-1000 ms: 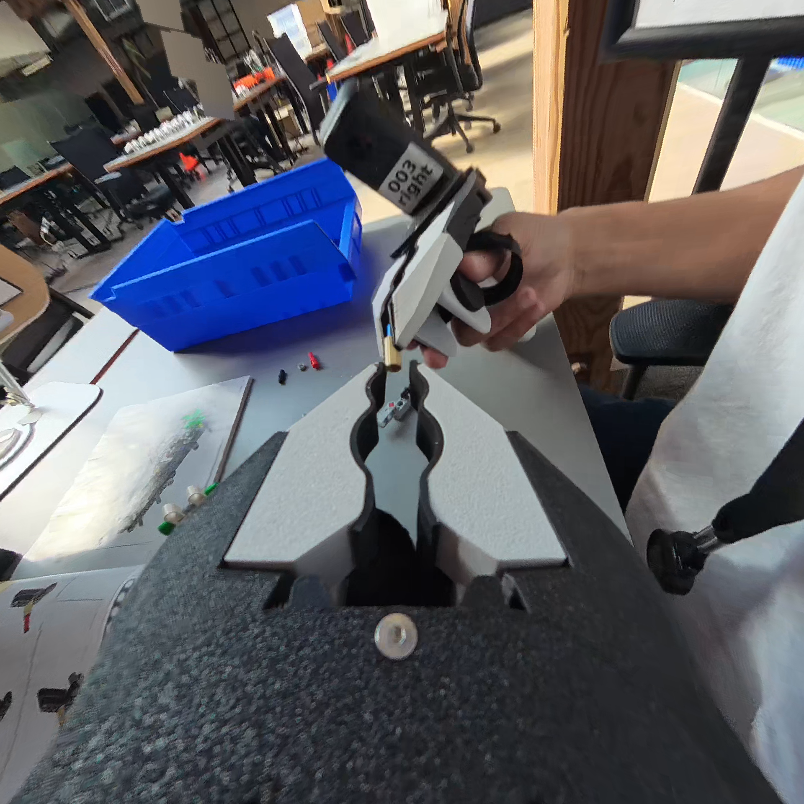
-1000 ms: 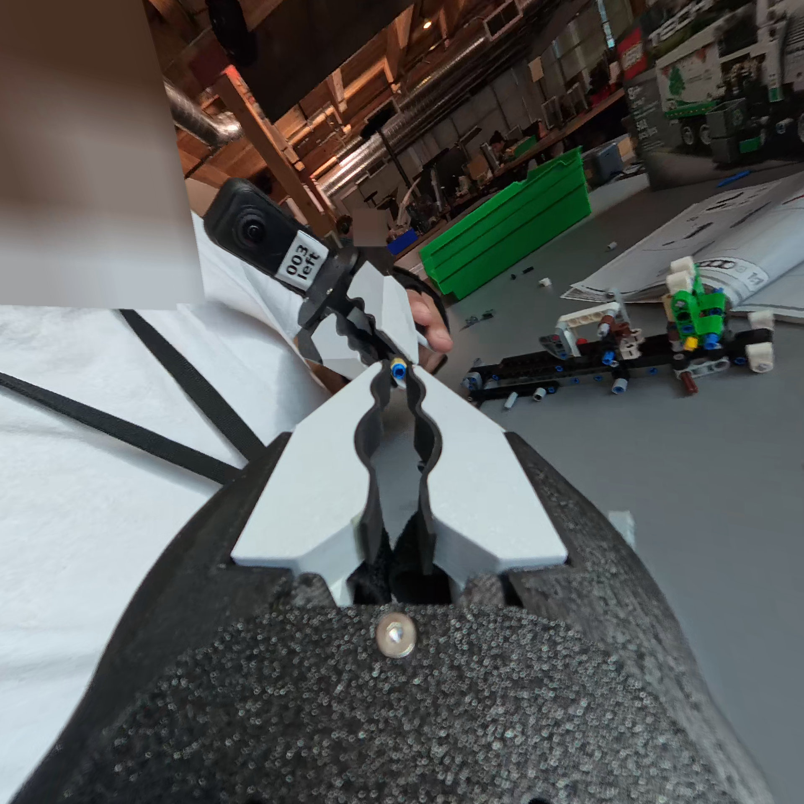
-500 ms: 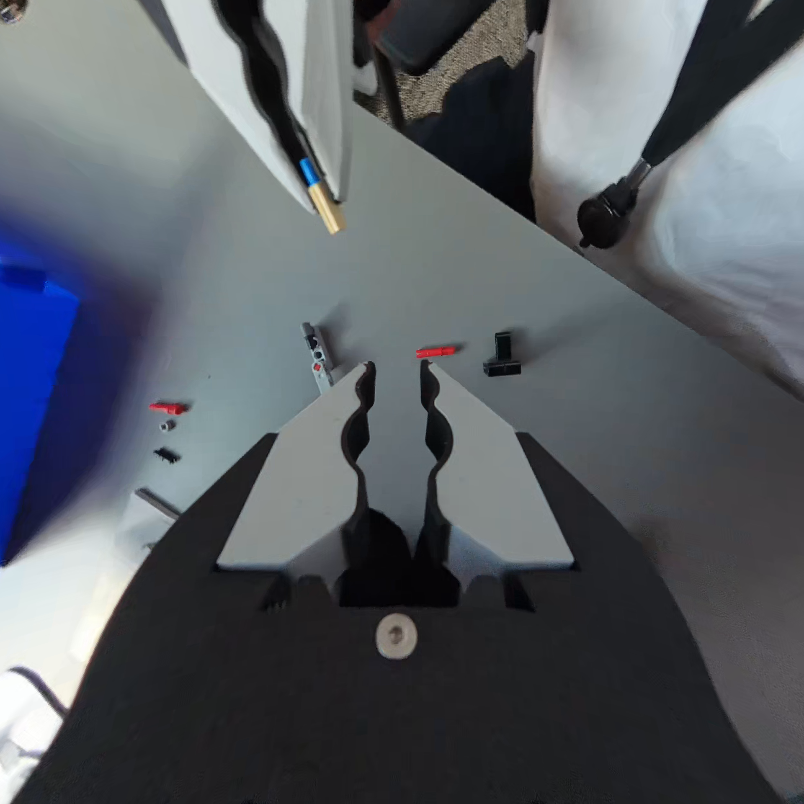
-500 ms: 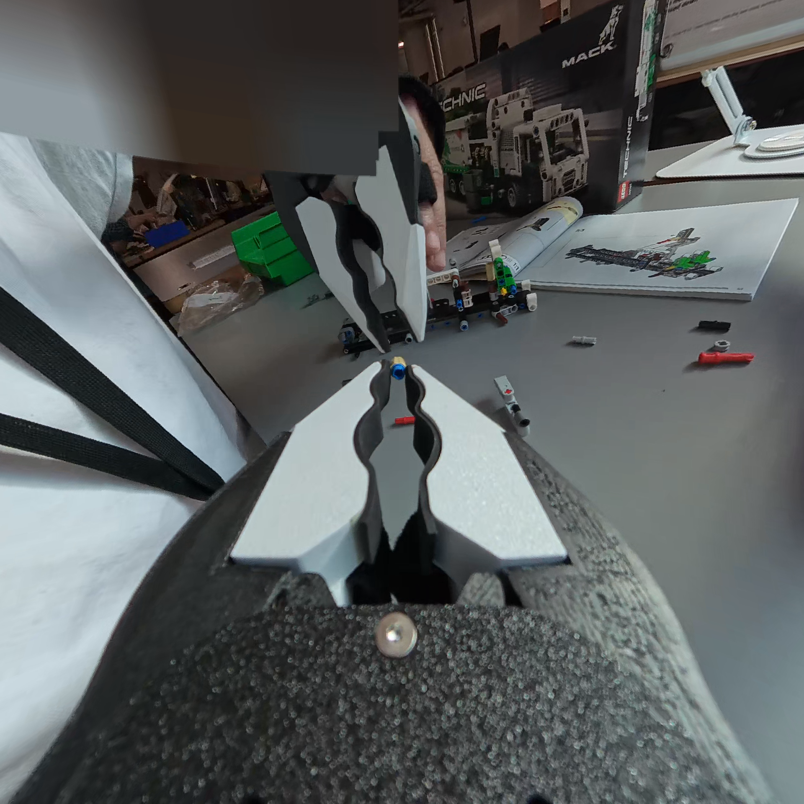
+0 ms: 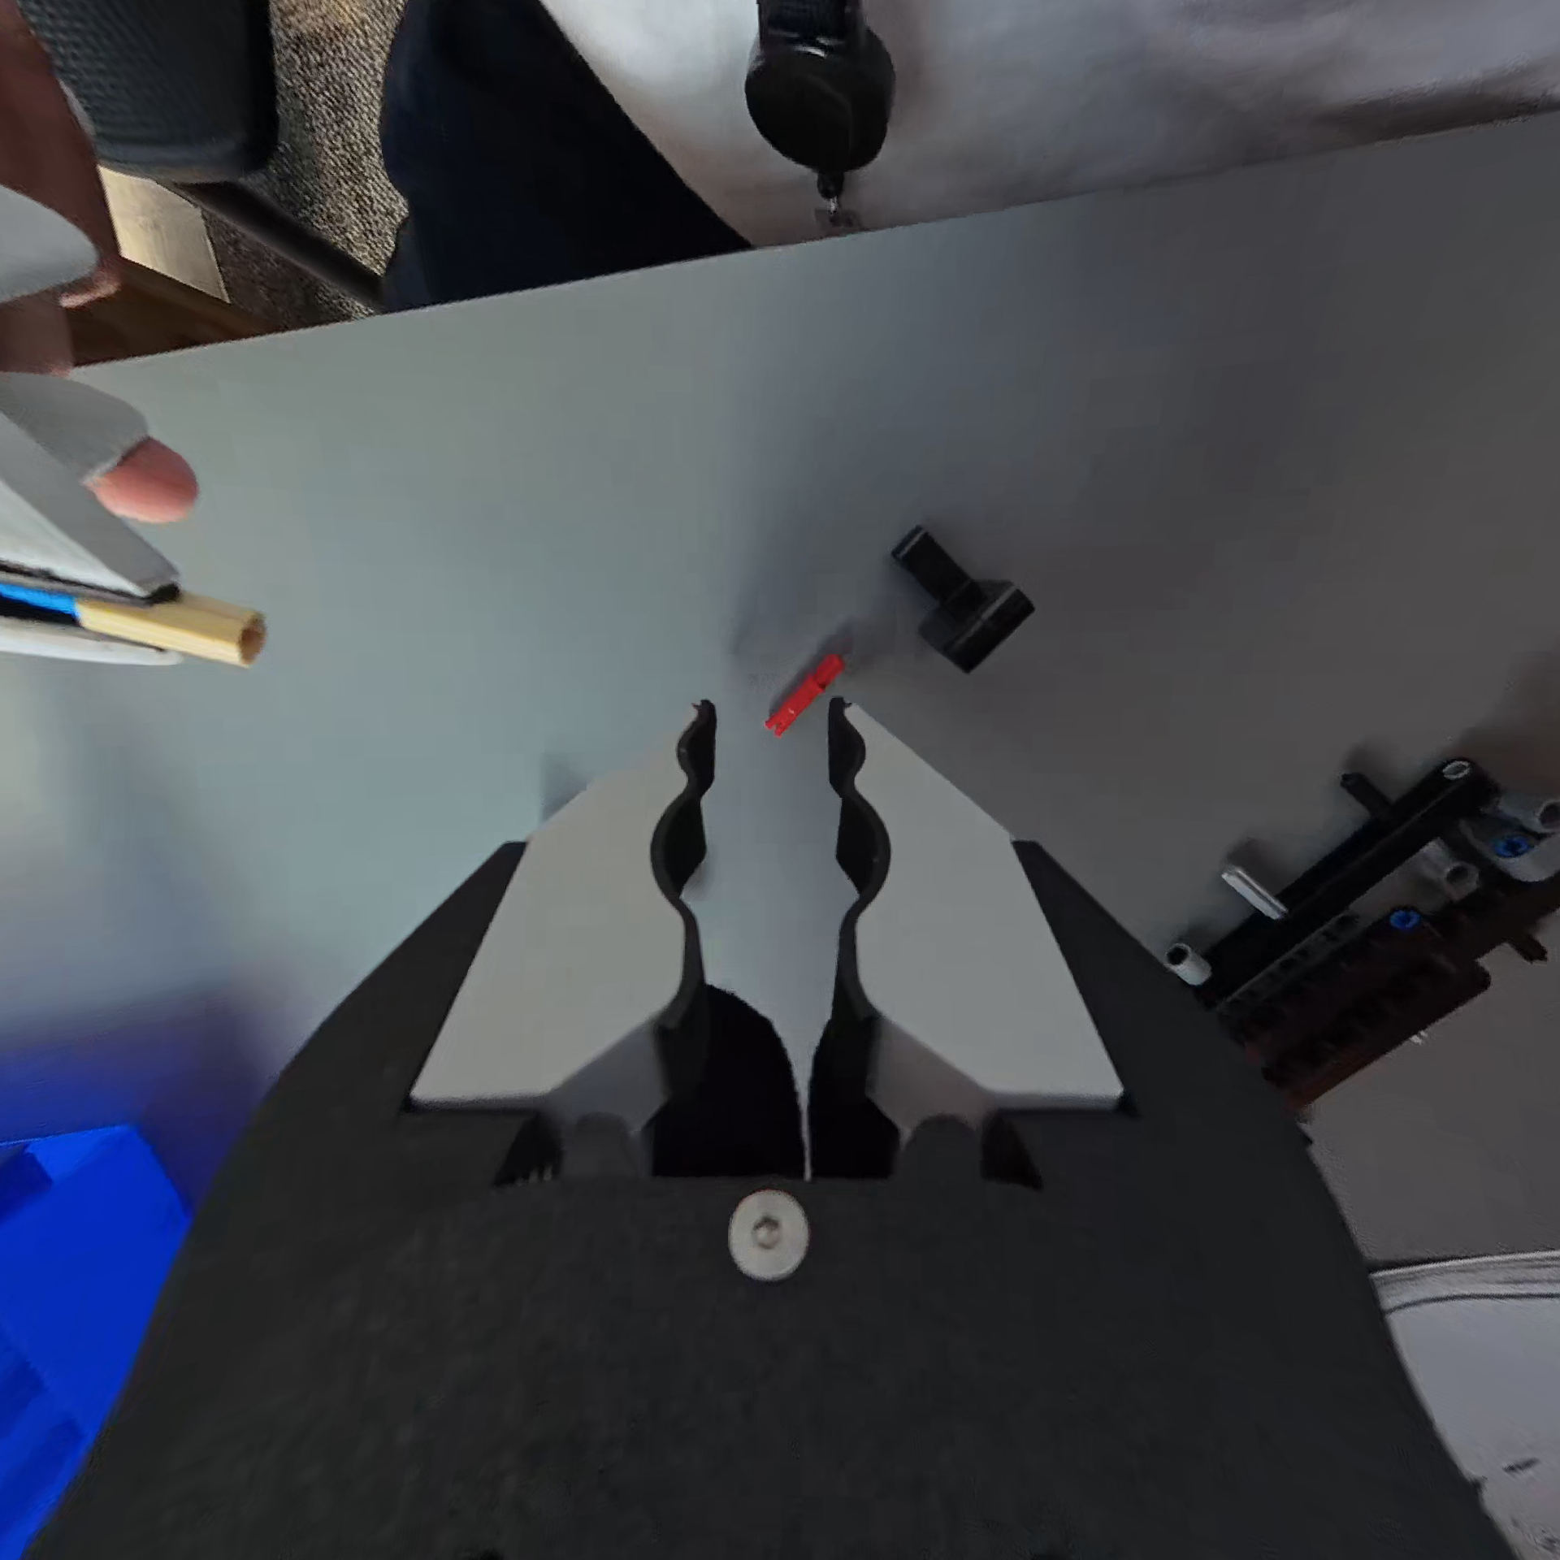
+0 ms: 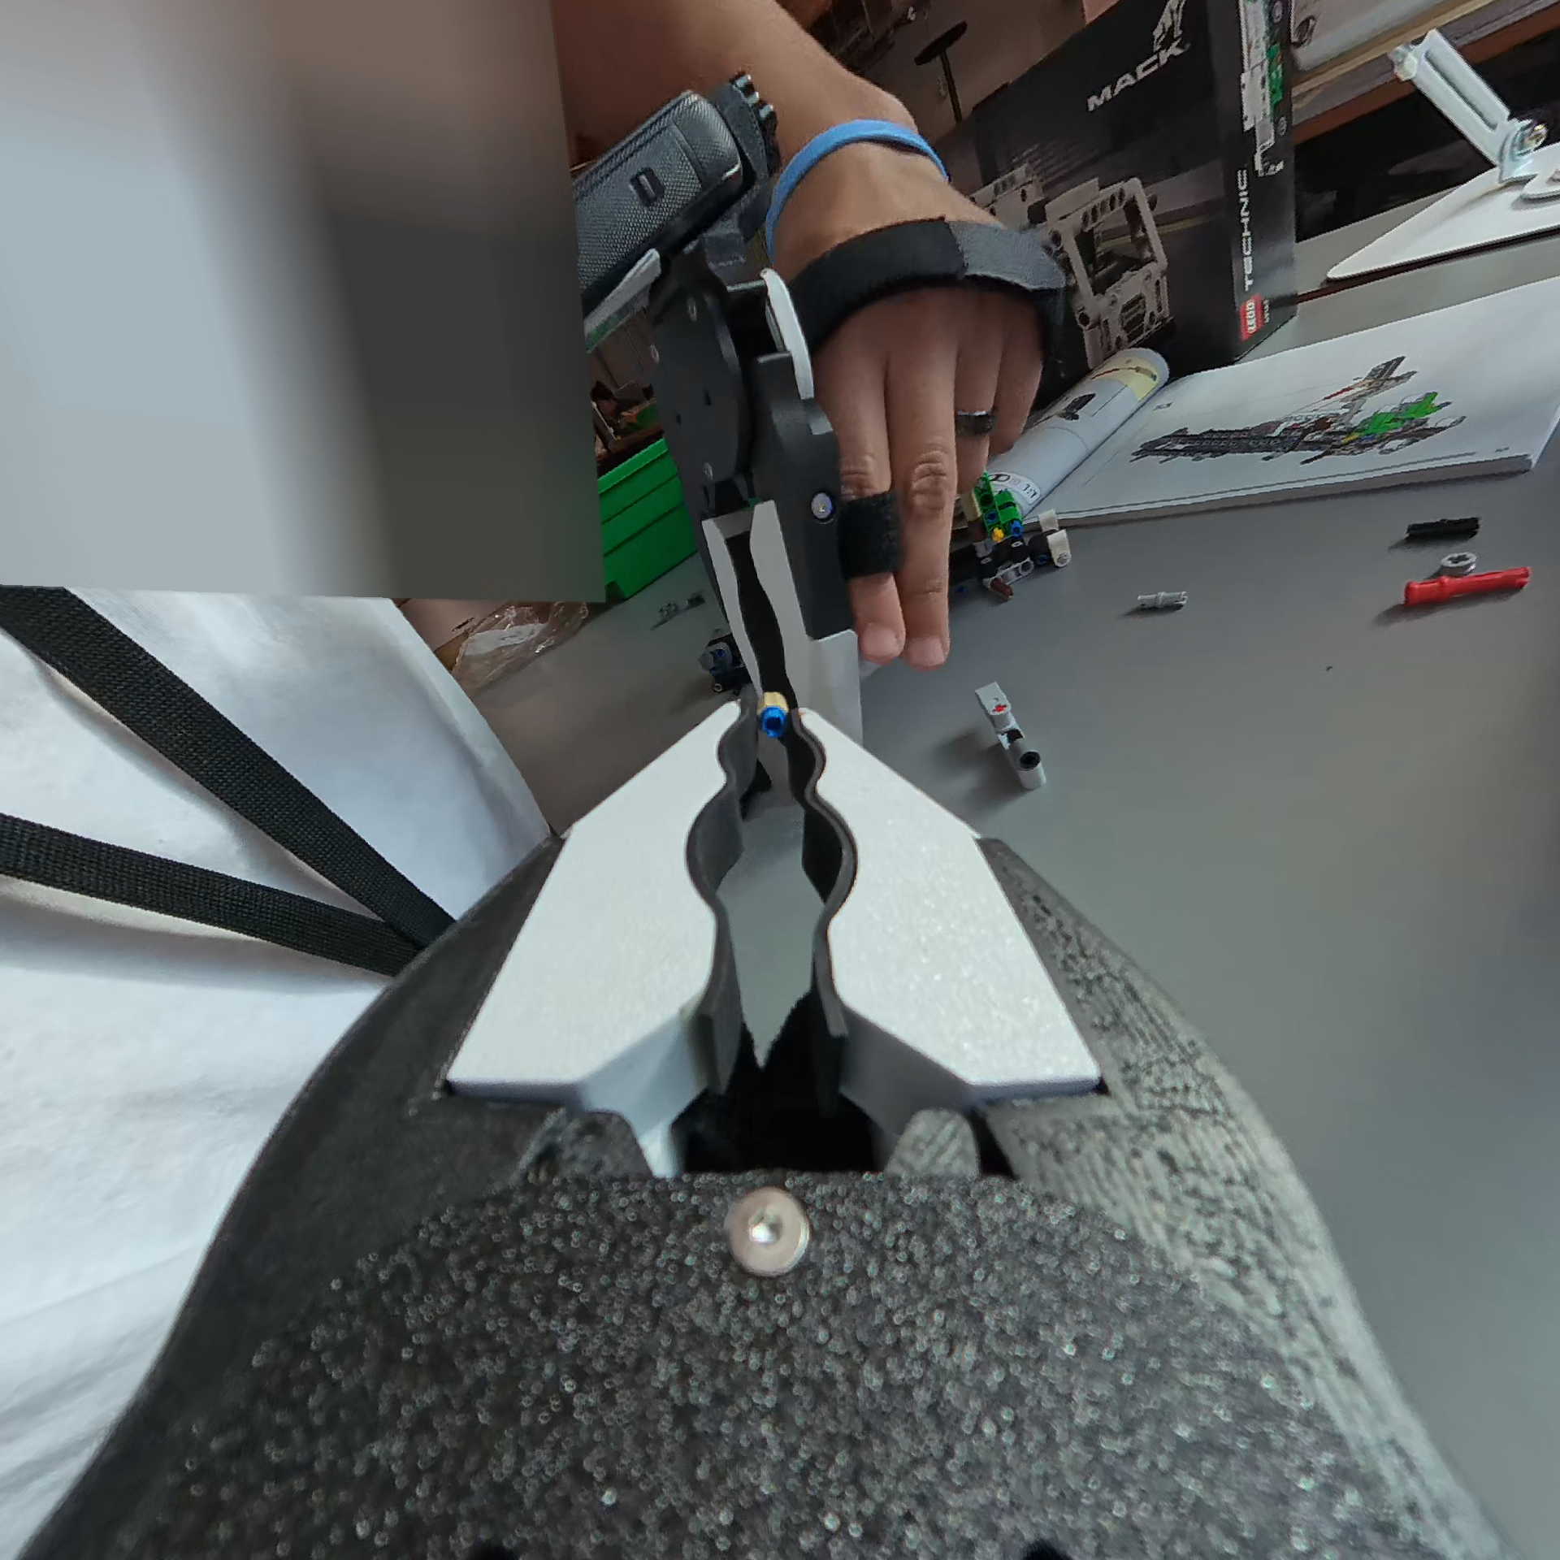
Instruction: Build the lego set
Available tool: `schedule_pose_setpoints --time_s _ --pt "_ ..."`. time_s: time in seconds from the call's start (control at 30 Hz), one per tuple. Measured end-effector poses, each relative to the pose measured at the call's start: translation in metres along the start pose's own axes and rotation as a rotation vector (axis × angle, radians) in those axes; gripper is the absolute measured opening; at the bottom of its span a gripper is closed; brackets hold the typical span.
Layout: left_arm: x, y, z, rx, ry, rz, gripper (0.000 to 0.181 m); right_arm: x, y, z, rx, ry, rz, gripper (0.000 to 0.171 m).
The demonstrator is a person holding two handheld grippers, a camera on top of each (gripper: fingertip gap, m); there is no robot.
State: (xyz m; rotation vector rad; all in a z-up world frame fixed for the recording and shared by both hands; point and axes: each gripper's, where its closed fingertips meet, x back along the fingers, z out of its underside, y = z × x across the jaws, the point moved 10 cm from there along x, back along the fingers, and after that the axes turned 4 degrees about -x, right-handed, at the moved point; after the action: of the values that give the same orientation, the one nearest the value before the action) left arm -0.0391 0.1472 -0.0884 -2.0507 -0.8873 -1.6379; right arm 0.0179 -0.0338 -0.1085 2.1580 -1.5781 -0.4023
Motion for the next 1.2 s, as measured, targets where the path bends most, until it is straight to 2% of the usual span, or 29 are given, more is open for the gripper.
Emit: schedule_pose_setpoints --time_s 0.33,0.37,0.5,0.73,0.83,1.03,1.2 --pt "-0.007 -0.007 0.003 -0.051 -0.063 -0.001 0.010 -0.001 -0.004 0.002 -0.031 -0.009 -0.023 0.005" --pt "-0.007 -0.008 0.002 -0.046 -0.067 -0.001 0.004 -0.001 -0.004 0.003 -0.033 -0.008 -0.025 0.005" --pt "-0.007 -0.011 0.003 0.025 -0.069 -0.029 0.003 -0.003 -0.006 0.003 -0.034 -0.007 -0.022 0.005" --pt "0.001 -0.004 0.009 0.516 0.016 -0.194 0.002 -0.006 -0.001 0.000 0.036 0.003 0.015 0.005" --pt "0.024 -0.015 0.019 0.807 -0.099 -0.332 0.002 -0.010 0.002 -0.006 0.122 0.009 0.065 0.005" --pt "0.078 -0.095 0.040 1.203 -0.276 -0.708 0.002 -0.052 0.000 -0.044 0.349 0.138 0.038 0.005" --pt "0.077 -0.177 0.037 1.443 -0.376 -0.905 0.002 -0.138 -0.018 -0.093 0.505 0.324 -0.130 0.005"
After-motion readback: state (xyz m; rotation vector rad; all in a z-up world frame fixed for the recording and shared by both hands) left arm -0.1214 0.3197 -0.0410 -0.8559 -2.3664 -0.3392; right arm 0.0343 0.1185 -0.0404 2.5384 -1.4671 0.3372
